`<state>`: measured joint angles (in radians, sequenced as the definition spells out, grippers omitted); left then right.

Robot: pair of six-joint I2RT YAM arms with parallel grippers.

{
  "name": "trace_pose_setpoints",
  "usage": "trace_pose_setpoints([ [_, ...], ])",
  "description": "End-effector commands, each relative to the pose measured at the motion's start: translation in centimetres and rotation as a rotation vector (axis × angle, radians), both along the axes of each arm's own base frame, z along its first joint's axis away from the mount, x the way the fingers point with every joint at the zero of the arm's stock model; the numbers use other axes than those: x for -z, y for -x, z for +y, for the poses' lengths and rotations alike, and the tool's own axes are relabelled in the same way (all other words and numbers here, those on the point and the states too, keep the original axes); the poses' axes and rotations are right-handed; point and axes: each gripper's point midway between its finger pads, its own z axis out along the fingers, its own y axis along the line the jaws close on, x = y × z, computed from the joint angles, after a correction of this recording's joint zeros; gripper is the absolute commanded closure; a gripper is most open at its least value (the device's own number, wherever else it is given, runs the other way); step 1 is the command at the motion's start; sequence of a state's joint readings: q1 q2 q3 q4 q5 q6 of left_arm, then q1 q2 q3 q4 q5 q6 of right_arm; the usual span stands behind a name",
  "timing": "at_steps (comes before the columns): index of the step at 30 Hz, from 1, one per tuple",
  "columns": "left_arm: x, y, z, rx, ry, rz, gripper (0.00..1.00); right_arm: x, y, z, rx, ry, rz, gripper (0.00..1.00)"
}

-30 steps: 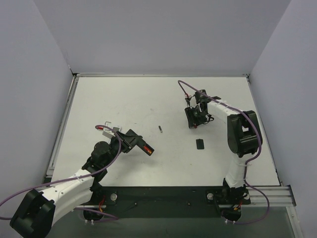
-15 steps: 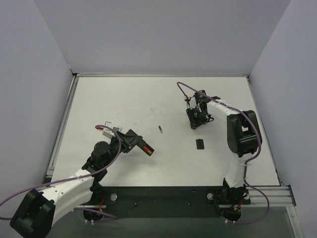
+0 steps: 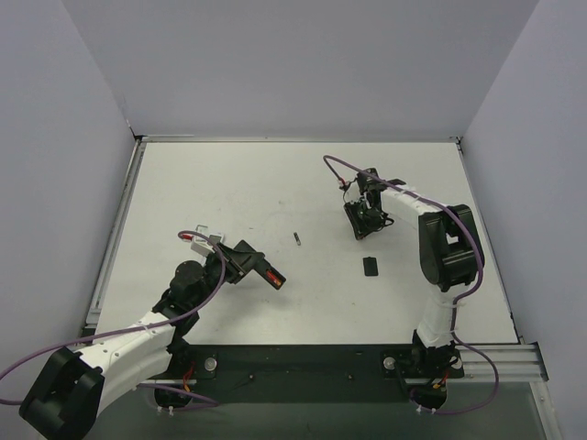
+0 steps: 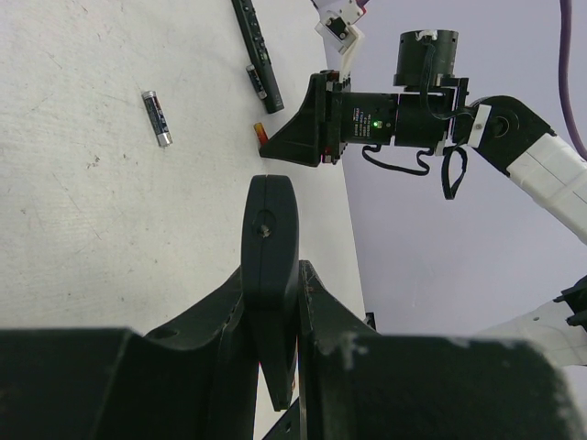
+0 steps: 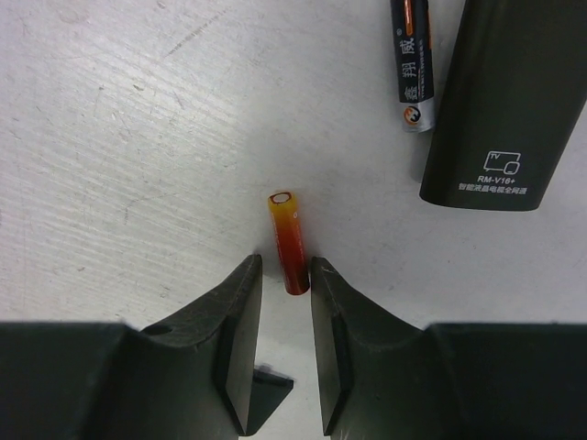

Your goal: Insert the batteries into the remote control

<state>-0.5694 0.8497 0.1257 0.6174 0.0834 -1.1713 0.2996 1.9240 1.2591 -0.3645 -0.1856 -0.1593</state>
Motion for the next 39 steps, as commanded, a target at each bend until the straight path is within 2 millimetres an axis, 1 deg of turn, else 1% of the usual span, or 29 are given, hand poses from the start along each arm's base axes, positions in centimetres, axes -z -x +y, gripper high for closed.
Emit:
trace_pose_setpoints([
  [1,-2.7,-0.4,-0.3,0.008,0.055,-0.07,1.0,0.8,3.3,-1.2,-0.007,0.067,0.102,0.76],
  [8,-2.7,-0.4,-0.3,0.008,0.06,-0.066,1.0,0.8,3.4,-1.4,-0.004,0.078,0.102,0.82],
  [13,-2.6,-0.3,-0.3,0.006,0.066,-0.062,1.0,0.4,3.6,-1.2,-0.003,0.076,0.092,0.85],
  [14,-2.6,-0.3,-0.3,0.005,0.067,-0.06,1.0,0.3,3.6,-1.2,-0.003,0.077,0.09,0.89],
  [19,-2.4,-0.4,-0.4,0.005,0.087,-0.046,1.0,-0.5,4.0,-0.6,-0.004,0.065,0.076,1.0],
  [20,-2.4,-0.4,-0.4,0.005,0.093,-0.041,1.0,-0.8,4.3,-0.3,-0.008,0.06,0.078,1.0],
  [21,-2.4,-0.4,-0.5,0.005,0.098,-0.041,1.0,-1.5,4.3,0.1,-0.013,0.048,0.065,1.0],
  [23,-2.0,-0.4,-0.4,0.002,0.106,-0.025,1.0,-2.5,5.2,1.6,-0.04,0.017,0.07,1.0],
  [24,-1.9,-0.4,-0.5,0.002,0.113,-0.022,1.0,-3.6,5.4,2.3,-0.055,-0.001,0.054,1.0],
  [25,-1.8,-0.4,-0.4,0.0,0.12,-0.019,1.0,-4.2,6.3,3.8,-0.091,-0.013,0.053,1.0],
  [26,-1.3,-0.3,-0.4,-0.002,0.127,-0.004,1.0,-4.8,7.3,4.4,-0.114,-0.019,0.068,1.0],
  [27,-1.3,-0.3,-0.4,-0.003,0.14,-0.005,1.0,-6.1,8.0,5.3,-0.143,-0.037,0.047,1.0],
  [28,-1.2,-0.3,-0.3,-0.005,0.147,0.0,1.0,-6.6,9.2,6.5,-0.182,-0.042,0.049,1.0],
  [29,-0.4,-0.2,-0.3,-0.009,0.149,0.023,1.0,-7.3,10.1,7.2,-0.182,-0.054,0.052,1.0],
  [30,-0.8,-0.1,-0.3,-0.007,0.166,0.011,1.0,-8.5,11.0,8.2,-0.206,-0.091,0.038,1.0],
  [31,-0.7,-0.1,-0.3,-0.008,0.172,0.013,1.0,-9.0,11.6,8.9,-0.223,-0.107,0.033,1.0],
  [32,-0.4,-0.1,-0.3,-0.007,0.172,0.021,1.0,-9.6,13.2,10.2,-0.262,-0.115,0.04,1.0],
  [34,-0.5,0.0,-0.3,-0.002,0.182,0.01,1.0,-11.6,14.3,12.0,-0.299,-0.144,0.018,1.0],
  [35,-0.4,0.0,-0.4,0.0,0.176,0.004,1.0,-12.2,15.7,12.9,-0.342,-0.138,0.027,1.0],
  [36,-0.7,0.1,-0.5,0.006,0.18,-0.012,1.0,-12.6,16.5,13.5,-0.359,-0.144,0.033,1.0],
  [37,-0.8,0.1,-0.5,0.01,0.178,-0.021,1.0,-13.8,16.6,14.4,-0.375,-0.158,0.015,1.0],
  [38,-0.8,0.2,-0.6,0.017,0.173,-0.026,1.0,-14.1,17.8,14.9,-0.405,-0.15,0.024,1.0],
  [39,-1.1,0.2,-0.7,0.019,0.178,-0.037,1.0,-14.4,18.1,15.4,-0.397,-0.153,0.025,1.0],
])
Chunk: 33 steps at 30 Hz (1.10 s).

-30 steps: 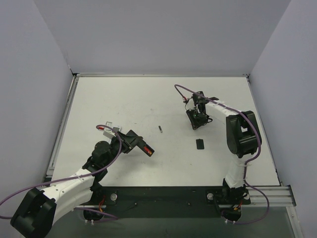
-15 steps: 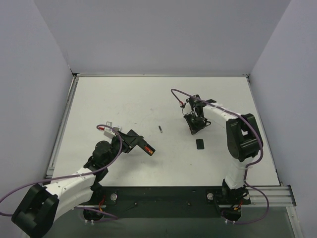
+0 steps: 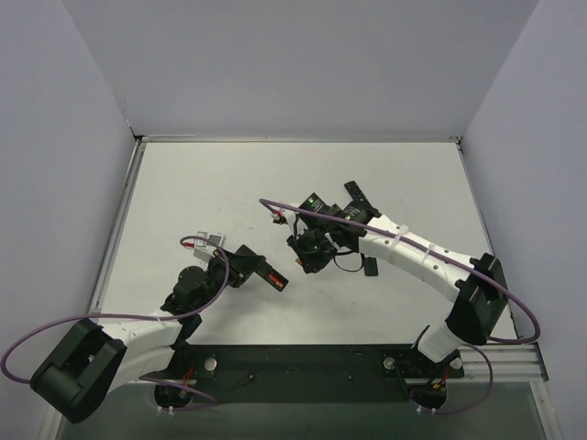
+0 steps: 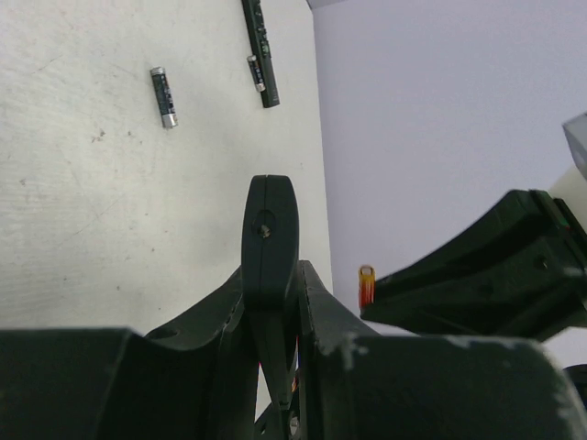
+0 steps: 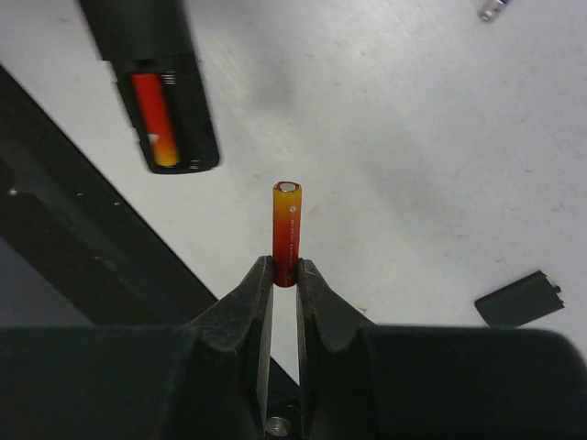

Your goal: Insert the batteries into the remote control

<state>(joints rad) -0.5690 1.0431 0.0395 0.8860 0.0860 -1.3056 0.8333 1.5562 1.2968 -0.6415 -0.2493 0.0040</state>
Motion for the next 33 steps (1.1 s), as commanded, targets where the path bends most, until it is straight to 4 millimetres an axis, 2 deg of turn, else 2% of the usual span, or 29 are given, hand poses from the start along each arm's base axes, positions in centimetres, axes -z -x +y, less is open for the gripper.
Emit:
trace_pose_setpoints([
  [1,-3.7,0.2,-0.5,0.023,0.081,-0.138,1.0,-2.5,3.4,1.1,-0.007,0.007,0.06,1.0],
  [5,-4.8,0.4,-0.6,0.035,0.098,-0.183,1.0,-3.8,4.7,2.6,-0.026,0.011,0.088,1.0],
  [7,-5.1,0.5,-0.7,0.043,0.102,-0.196,1.0,-3.7,5.0,2.9,-0.026,0.031,0.092,1.0],
  [17,-6.9,1.2,-0.7,0.051,0.153,-0.233,1.0,-4.4,5.1,3.8,-0.032,0.089,0.113,1.0],
  [33,-6.9,1.1,-1.2,0.053,0.197,-0.174,1.0,-3.9,5.6,4.4,-0.083,0.157,0.166,1.0],
])
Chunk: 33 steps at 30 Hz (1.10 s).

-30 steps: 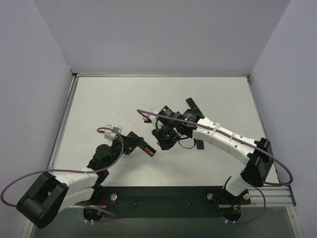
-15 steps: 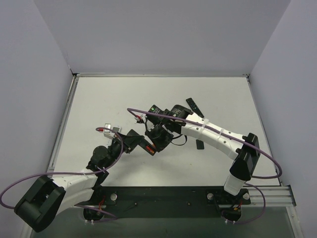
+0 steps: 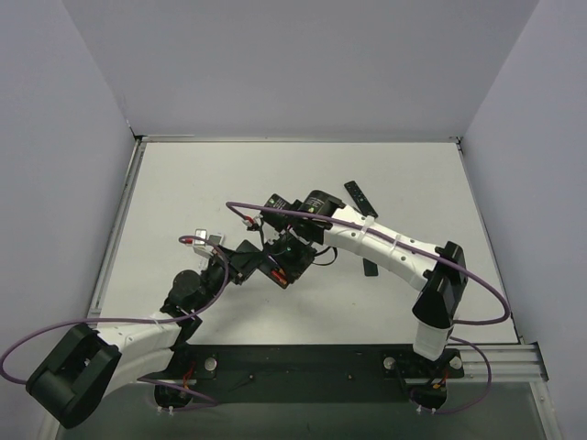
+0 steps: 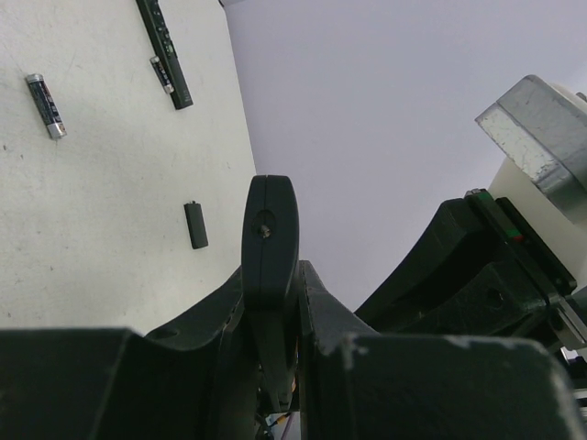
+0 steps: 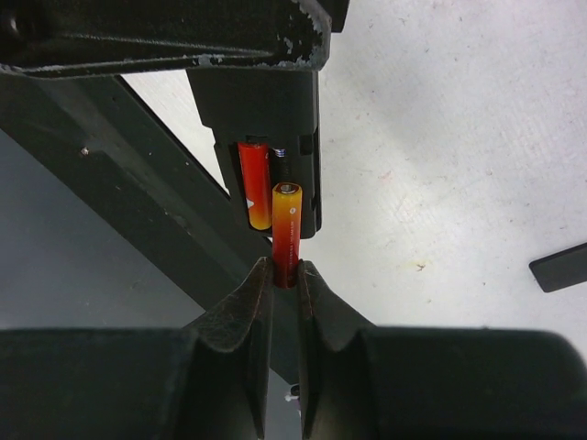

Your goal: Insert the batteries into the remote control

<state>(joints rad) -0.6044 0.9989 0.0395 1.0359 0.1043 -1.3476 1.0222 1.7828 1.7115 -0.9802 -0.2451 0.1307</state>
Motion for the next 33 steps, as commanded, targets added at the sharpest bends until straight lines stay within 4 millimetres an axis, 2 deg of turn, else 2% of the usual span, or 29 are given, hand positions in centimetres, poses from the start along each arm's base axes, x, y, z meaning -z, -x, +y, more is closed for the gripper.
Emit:
trace_pose_setpoints([
  [1,-1.8,0.18,-0.26,0.007,0.057,-0.038,1.0,-0.38,0.83,-0.88,-0.013,0.051,0.035,1.0],
  [18,-1.98,0.21,-0.32,-0.001,0.075,-0.023,1.0,0.14,0.93,-0.43,-0.034,0.079,0.062,1.0],
  [24,-1.93,0.29,-0.58,0.011,0.073,-0.02,1.0,-0.01,0.43,-0.36,-0.034,0.08,0.04,0.93],
  [33,-2.18,0.49,-0.86,0.024,0.081,-0.025,1.0,0.27,0.45,-0.18,-0.041,0.085,0.046,0.92],
])
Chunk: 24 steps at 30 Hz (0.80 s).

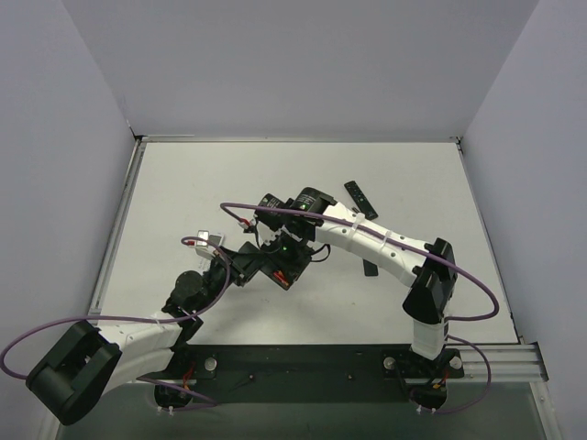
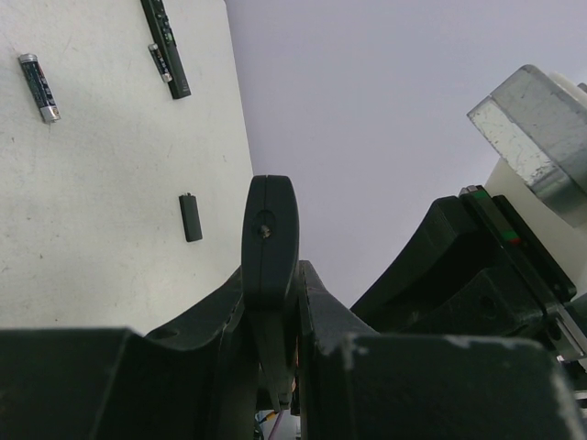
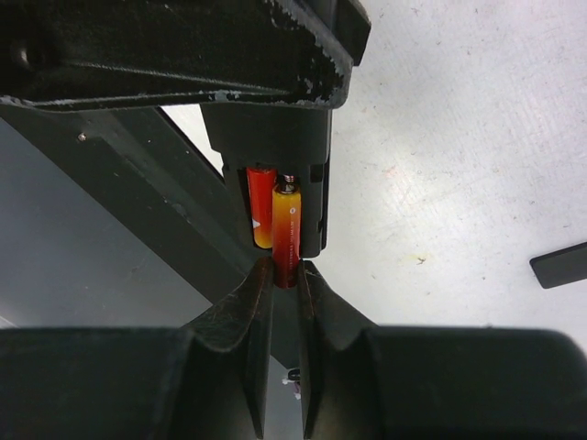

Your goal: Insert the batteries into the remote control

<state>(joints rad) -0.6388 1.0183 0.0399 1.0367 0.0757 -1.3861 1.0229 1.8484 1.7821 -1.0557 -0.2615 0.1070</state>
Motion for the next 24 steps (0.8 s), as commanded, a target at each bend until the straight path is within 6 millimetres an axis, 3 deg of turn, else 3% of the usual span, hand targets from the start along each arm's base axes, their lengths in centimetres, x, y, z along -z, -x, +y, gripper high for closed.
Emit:
trace_pose_setpoints([
  [1,-2.6,0.2,-0.3,0.014,0.066,-0.067,1.0,-0.1,0.1,-0.1,-0.011,0.03,0.004,0.92],
  [12,-2.5,0.2,0.0,0.002,0.077,-0.051,1.0,0.0,0.3,-0.1,-0.013,0.037,0.008,0.85],
  [24,-1.3,0.2,-0.1,0.005,0.07,0.001,1.0,-1.4,-0.3,0.1,-0.03,0.001,-0.045,0.7],
])
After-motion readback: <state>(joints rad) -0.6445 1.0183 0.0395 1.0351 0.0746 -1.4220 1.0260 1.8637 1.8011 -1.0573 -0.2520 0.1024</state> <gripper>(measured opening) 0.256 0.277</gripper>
